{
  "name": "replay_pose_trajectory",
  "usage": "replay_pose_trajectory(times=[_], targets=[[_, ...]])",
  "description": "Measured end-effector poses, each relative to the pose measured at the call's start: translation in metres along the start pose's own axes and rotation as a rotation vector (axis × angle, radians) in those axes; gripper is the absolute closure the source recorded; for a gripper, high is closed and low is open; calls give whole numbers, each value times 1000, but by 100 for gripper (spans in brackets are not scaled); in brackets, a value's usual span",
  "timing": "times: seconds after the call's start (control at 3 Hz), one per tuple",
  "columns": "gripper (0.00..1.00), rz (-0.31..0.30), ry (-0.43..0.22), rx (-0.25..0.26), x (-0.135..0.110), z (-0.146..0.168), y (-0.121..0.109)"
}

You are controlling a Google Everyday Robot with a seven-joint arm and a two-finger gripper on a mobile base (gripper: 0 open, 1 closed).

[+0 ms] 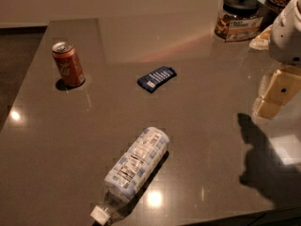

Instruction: Pick blue plastic bottle

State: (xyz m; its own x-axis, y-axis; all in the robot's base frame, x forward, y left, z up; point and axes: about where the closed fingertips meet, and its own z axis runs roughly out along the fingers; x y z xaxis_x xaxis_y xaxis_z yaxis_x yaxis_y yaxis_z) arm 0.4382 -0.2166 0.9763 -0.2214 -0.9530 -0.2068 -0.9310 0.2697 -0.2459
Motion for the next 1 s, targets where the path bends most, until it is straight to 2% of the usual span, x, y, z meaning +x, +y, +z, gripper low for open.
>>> replay_pose_trajectory(times=[0.33,0.67,1.0], targets=[[0,0,-1,1,0,0,0],[0,-66,-21,-19,-16,7,6],[0,-171,-49,-60,-40,21,18]])
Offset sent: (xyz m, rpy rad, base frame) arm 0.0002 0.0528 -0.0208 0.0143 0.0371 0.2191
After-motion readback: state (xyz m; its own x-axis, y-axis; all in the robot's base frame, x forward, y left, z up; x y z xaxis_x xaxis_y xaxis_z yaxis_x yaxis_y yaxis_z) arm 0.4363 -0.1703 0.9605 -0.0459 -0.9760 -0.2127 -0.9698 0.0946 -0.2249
